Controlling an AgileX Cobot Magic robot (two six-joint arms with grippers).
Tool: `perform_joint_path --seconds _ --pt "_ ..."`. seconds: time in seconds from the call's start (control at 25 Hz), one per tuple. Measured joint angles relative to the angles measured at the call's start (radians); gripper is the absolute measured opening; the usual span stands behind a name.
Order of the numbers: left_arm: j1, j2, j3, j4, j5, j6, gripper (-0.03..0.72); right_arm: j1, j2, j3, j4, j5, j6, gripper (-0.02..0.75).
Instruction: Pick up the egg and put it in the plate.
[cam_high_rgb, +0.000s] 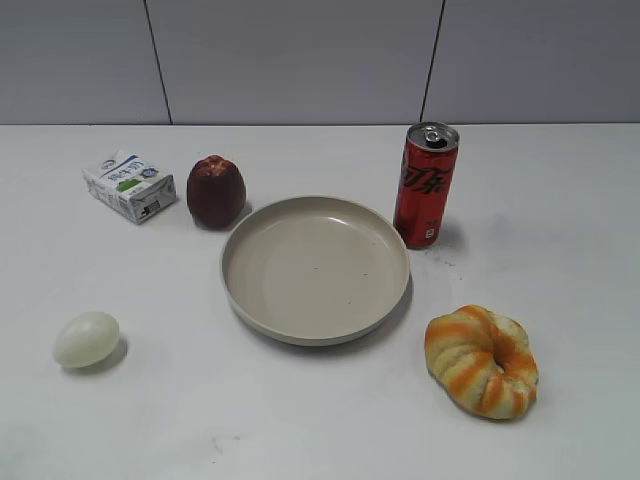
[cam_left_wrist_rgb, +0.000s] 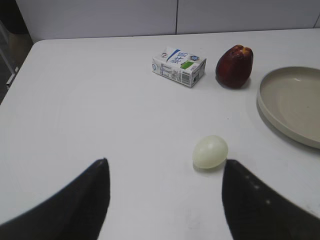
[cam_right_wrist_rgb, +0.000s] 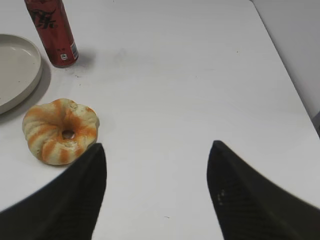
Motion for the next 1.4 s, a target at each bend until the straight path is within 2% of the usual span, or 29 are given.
perform_joint_path --seconds 0.68,0.88,0.96,1.12,1.24,1.4 --pt "0.000 0.000 0.000 0.000 -0.002 0.000 0.513 0.000 0.000 0.000 0.000 0.000 0.000 0.482" --pt "0.000 0.035 -0.016 -0.082 -0.048 0.001 0.547 0.000 0.000 0.000 0.000 0.000 0.000 0.482" --pt "0.000 0.081 -0.025 -0.111 -0.068 0.001 0.578 0.000 0.000 0.000 0.000 0.000 0.000 0.482" --pt "-0.001 0.224 -0.032 -0.140 -0.096 0.015 0.594 0.000 0.000 0.000 0.000 0.000 0.000 0.482" --pt "-0.039 0.332 -0.032 -0.152 -0.123 0.046 0.593 0.000 0.000 0.000 0.000 0.000 0.000 0.482" --pt "-0.141 0.457 -0.032 -0.124 -0.158 0.078 0.593 0.000 0.000 0.000 0.000 0.000 0.000 0.482"
